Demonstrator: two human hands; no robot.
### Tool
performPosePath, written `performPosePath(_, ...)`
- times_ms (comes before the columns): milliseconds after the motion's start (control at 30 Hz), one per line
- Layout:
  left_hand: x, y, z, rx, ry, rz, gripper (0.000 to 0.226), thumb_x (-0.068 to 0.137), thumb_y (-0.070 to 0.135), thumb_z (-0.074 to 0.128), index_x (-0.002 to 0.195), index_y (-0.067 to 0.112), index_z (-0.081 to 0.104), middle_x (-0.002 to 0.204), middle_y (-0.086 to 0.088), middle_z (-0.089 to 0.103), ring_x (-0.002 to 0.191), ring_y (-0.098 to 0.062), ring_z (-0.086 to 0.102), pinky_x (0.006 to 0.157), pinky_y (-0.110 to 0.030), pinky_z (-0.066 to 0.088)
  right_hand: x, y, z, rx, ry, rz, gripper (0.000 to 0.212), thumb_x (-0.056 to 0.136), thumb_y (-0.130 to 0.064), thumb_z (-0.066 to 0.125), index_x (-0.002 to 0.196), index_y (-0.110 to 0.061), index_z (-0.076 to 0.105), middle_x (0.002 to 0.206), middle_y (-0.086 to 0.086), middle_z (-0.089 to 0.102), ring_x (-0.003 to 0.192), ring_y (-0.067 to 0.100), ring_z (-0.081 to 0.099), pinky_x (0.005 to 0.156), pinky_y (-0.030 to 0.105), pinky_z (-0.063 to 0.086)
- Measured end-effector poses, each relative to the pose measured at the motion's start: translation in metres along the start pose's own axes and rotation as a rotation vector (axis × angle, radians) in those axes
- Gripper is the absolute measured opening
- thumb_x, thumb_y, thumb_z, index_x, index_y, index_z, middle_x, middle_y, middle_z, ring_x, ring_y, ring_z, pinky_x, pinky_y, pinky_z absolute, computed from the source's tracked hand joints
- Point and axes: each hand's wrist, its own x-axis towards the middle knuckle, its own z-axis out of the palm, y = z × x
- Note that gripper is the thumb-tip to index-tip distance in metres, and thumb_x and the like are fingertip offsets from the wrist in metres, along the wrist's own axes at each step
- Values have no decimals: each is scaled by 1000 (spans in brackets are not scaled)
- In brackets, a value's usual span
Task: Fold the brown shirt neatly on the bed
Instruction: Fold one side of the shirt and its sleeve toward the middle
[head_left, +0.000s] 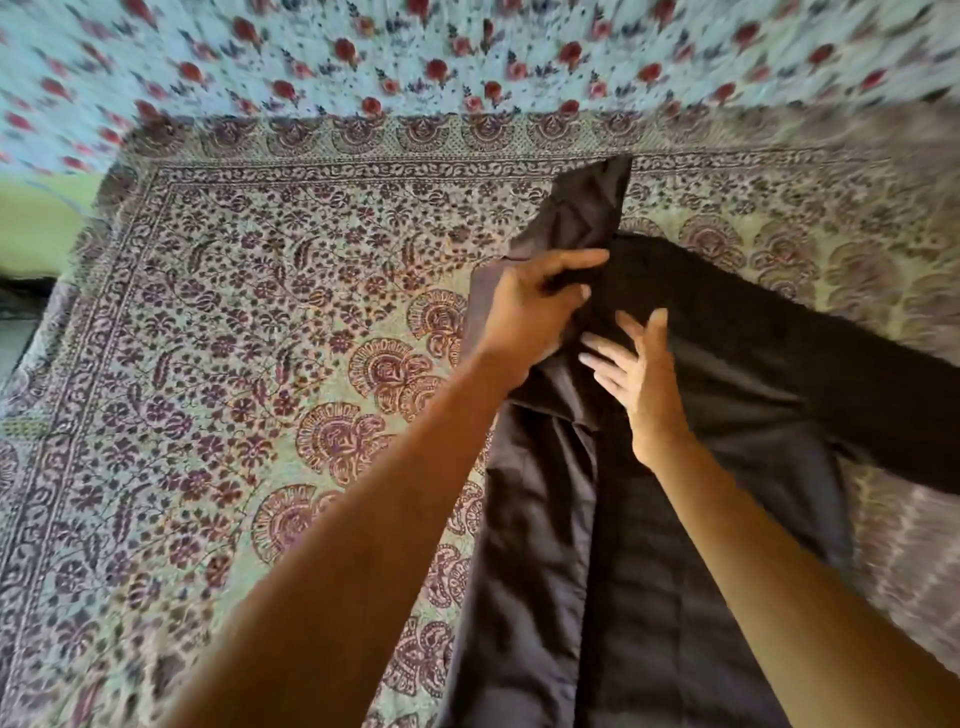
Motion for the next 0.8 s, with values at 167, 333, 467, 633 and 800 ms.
performPosePath(167,-18,46,86,-534,-289,-196,45,71,-7,41,114,3,54,99,-17,56,88,-28,53,78,-33,46,-30,-39,-50,200,-48,-108,79,76,-79,23,137,-31,35,135,-5,45,117,13,49,107,38,34)
performPosePath(333,-43,60,135,-300,-535,-267,23,80,-8,40,93,9,47,86,-14,49,65,-20,51,57,-20,45,-47,-70,-115,461,201,-170,25,87,-30,54,106,-16,62,92,-1,72,87,12,68,70,30,56)
performPosePath(467,-42,28,114,-92,-173,-324,29,91,-9,40,75,14,49,78,-12,59,52,-9,59,45,-19,45,-51,-75,-158,186,755,-120,30,88,-14,59,116,-6,58,105,7,67,94,21,65,70,32,54)
performPosePath(633,-39,-40,45,391,143,-484,16,77,14,52,66,24,56,89,-13,69,76,-28,65,72,-36,55,-42,-59,-211,33,1031,-203,56,92,-26,55,140,-6,32,139,11,46,125,21,47,90,22,41)
performPosePath(800,-33,-72,10,539,167,-492,13,75,12,49,70,20,59,104,-28,65,91,-42,63,79,-48,50,-27,-15,-216,36,919,41,66,91,-17,56,145,-13,18,147,13,33,129,26,41,94,31,39)
